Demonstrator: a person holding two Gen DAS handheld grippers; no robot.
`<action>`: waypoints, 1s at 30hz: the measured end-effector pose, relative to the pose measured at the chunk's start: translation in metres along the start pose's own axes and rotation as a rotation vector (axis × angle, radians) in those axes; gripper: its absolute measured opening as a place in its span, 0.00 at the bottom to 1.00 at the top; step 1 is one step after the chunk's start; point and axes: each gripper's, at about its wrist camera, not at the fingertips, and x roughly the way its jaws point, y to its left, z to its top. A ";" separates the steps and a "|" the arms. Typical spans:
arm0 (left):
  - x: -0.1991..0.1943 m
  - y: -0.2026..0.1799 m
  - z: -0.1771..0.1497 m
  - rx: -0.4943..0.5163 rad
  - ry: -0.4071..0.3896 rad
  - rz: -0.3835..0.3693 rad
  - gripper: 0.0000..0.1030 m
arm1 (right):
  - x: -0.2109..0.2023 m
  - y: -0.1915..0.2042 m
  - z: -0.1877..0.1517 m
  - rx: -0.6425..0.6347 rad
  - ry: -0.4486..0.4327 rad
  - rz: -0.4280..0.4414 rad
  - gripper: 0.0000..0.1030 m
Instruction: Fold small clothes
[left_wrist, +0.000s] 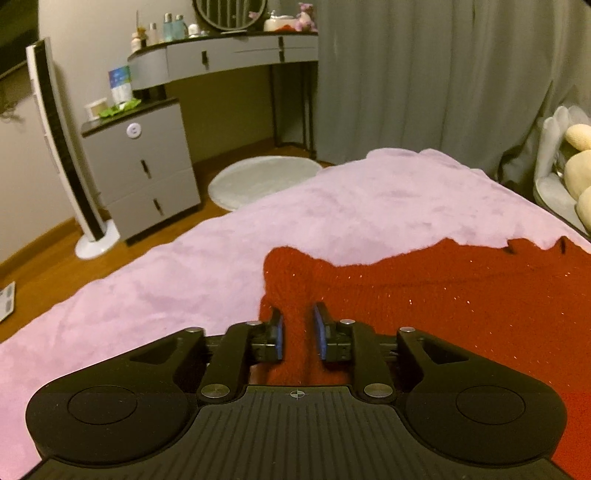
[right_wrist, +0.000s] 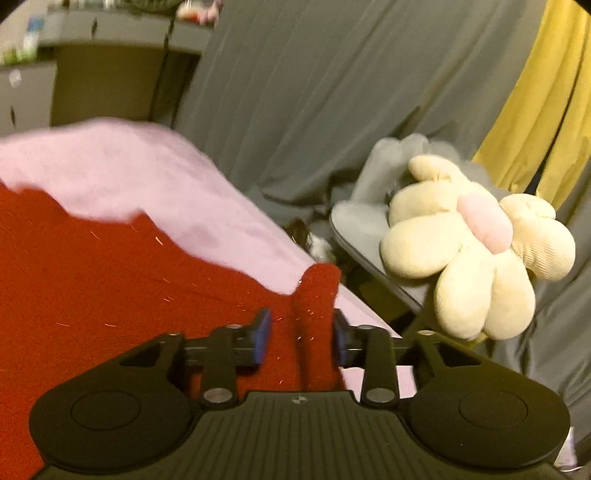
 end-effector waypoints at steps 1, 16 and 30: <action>-0.004 0.000 -0.001 0.003 0.000 0.004 0.27 | -0.014 -0.003 -0.004 0.015 -0.033 0.024 0.36; -0.069 -0.026 -0.060 0.012 -0.035 -0.196 0.37 | -0.105 0.016 -0.088 -0.009 -0.173 0.283 0.24; -0.095 0.063 -0.101 -0.467 0.142 -0.262 0.55 | -0.157 -0.009 -0.107 0.334 -0.095 0.256 0.25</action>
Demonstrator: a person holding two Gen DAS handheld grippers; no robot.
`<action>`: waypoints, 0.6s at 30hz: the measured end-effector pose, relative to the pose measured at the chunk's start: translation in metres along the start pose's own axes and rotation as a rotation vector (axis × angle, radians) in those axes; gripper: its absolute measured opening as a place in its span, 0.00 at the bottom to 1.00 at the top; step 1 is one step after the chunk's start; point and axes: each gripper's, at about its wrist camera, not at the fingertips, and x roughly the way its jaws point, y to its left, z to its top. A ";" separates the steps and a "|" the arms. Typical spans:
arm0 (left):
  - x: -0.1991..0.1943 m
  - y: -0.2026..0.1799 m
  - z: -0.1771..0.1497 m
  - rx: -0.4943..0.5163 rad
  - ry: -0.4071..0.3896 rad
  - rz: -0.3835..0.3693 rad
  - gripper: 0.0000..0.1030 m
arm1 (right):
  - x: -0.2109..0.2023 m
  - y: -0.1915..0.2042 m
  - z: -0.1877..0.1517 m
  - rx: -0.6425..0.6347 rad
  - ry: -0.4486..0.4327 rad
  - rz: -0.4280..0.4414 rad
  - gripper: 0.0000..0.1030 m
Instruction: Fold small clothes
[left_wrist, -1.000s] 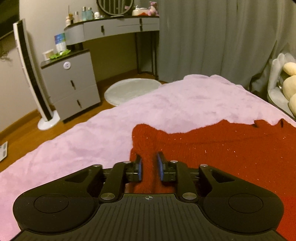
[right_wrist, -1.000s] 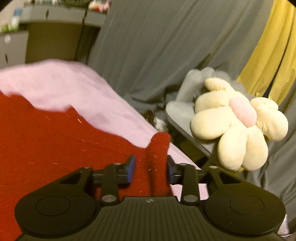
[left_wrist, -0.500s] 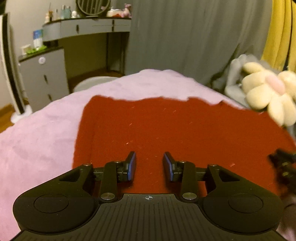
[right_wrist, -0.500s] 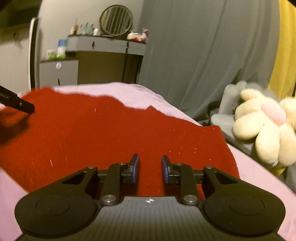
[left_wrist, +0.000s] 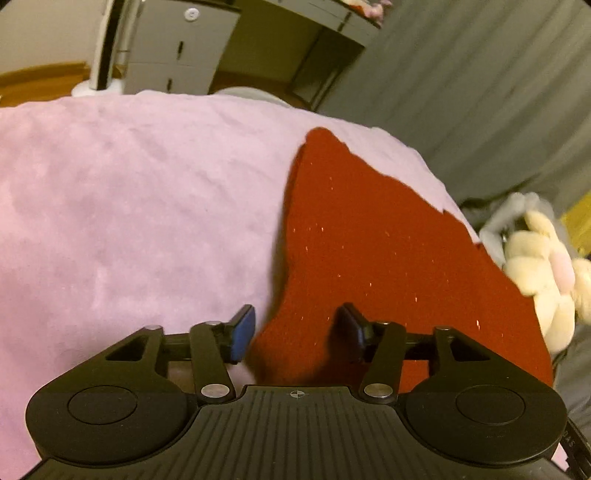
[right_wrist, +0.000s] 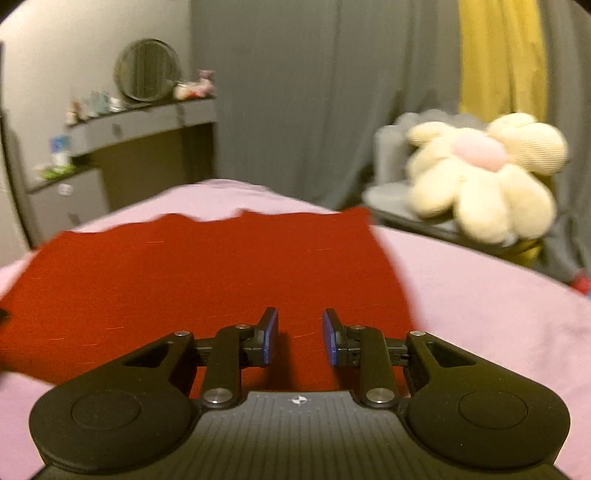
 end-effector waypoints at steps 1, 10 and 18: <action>0.000 0.002 0.002 -0.008 0.012 -0.020 0.55 | -0.004 0.010 -0.004 0.003 0.007 0.038 0.25; 0.016 0.024 0.011 -0.143 0.125 -0.129 0.55 | -0.003 0.090 -0.014 -0.104 0.050 0.203 0.23; 0.027 0.041 0.011 -0.218 0.103 -0.217 0.60 | 0.010 0.109 -0.023 -0.115 0.080 0.181 0.22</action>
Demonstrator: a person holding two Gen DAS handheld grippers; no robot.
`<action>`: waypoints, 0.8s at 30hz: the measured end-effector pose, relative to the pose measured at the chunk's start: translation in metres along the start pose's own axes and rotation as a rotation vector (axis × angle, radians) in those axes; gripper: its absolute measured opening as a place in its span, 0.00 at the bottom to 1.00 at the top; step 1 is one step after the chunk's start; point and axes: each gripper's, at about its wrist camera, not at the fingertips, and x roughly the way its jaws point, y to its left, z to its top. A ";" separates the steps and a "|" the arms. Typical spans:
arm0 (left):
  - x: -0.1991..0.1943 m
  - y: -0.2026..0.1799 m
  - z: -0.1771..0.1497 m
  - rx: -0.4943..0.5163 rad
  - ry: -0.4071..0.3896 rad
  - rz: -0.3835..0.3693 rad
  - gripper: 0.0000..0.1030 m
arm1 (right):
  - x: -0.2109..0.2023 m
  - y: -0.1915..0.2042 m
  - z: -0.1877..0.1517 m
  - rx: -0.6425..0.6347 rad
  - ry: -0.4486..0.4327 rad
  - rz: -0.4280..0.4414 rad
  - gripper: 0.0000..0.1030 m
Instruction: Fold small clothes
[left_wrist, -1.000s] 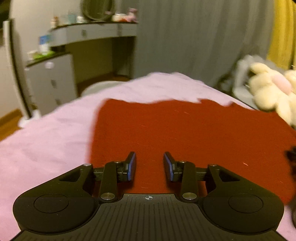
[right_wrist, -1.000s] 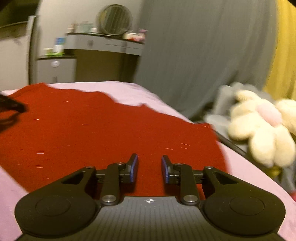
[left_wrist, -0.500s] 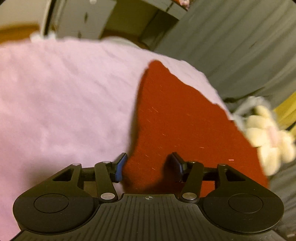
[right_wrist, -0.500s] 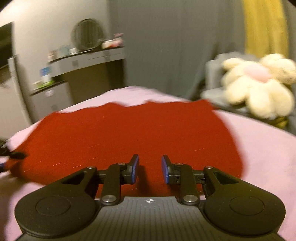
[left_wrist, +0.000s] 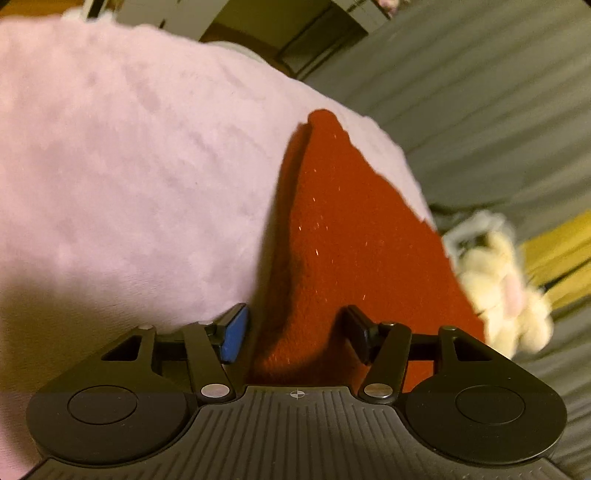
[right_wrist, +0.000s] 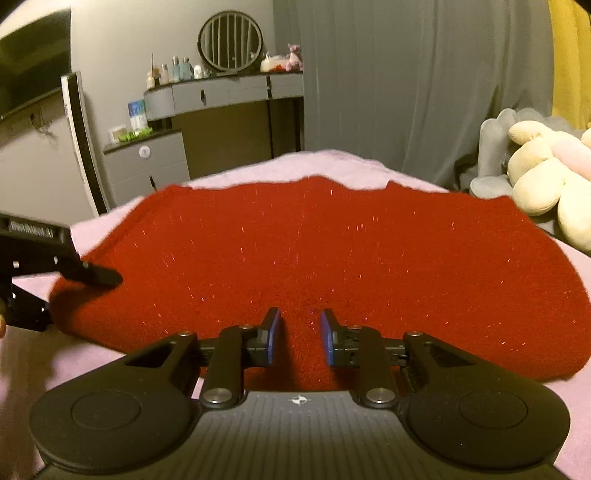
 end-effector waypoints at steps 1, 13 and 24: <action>0.001 0.003 0.002 -0.021 -0.005 -0.024 0.56 | 0.004 0.000 -0.004 -0.004 0.018 -0.009 0.22; 0.013 0.005 0.002 -0.042 -0.013 -0.067 0.33 | 0.002 0.003 0.003 0.056 -0.026 -0.004 0.22; 0.004 -0.013 0.007 0.027 -0.038 -0.055 0.27 | 0.008 0.022 0.008 -0.018 0.058 -0.004 0.21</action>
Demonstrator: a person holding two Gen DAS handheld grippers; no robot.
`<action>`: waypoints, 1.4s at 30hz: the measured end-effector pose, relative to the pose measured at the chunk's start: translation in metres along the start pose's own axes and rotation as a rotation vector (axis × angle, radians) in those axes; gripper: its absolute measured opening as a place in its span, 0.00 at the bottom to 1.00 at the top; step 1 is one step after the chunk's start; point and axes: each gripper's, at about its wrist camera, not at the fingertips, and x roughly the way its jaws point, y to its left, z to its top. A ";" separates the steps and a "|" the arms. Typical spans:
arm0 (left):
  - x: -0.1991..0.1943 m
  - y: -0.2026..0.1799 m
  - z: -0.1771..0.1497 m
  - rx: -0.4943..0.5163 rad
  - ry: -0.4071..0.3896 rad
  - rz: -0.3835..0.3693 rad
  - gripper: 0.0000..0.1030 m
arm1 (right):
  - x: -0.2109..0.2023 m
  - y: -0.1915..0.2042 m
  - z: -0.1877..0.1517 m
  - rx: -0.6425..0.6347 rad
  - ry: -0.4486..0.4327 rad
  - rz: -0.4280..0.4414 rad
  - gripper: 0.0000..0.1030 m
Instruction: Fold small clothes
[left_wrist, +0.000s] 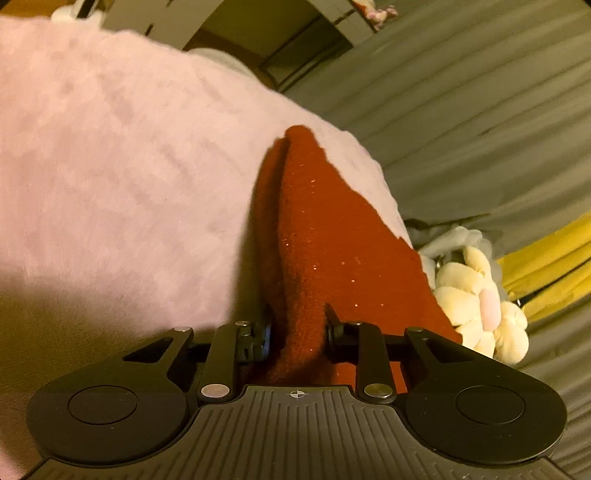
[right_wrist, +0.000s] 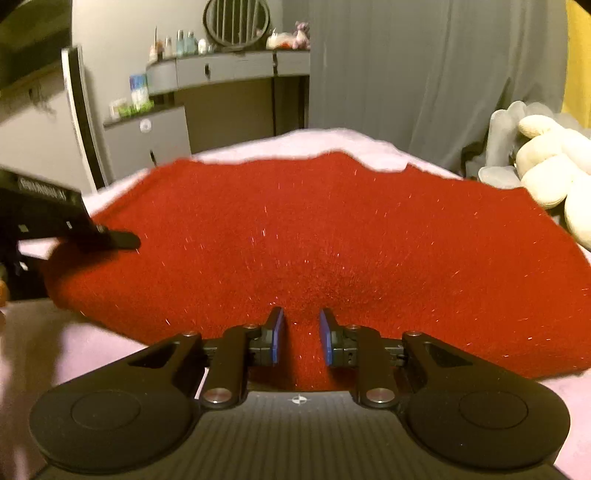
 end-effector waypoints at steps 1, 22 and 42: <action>-0.002 -0.002 0.000 0.005 -0.003 0.000 0.27 | -0.005 -0.002 0.001 0.003 -0.006 0.002 0.21; 0.037 -0.202 -0.058 0.549 0.056 -0.106 0.26 | -0.023 -0.121 0.007 0.177 -0.121 -0.130 0.17; 0.052 -0.163 -0.087 0.454 0.222 -0.247 0.62 | -0.026 -0.170 -0.006 0.381 -0.109 -0.086 0.18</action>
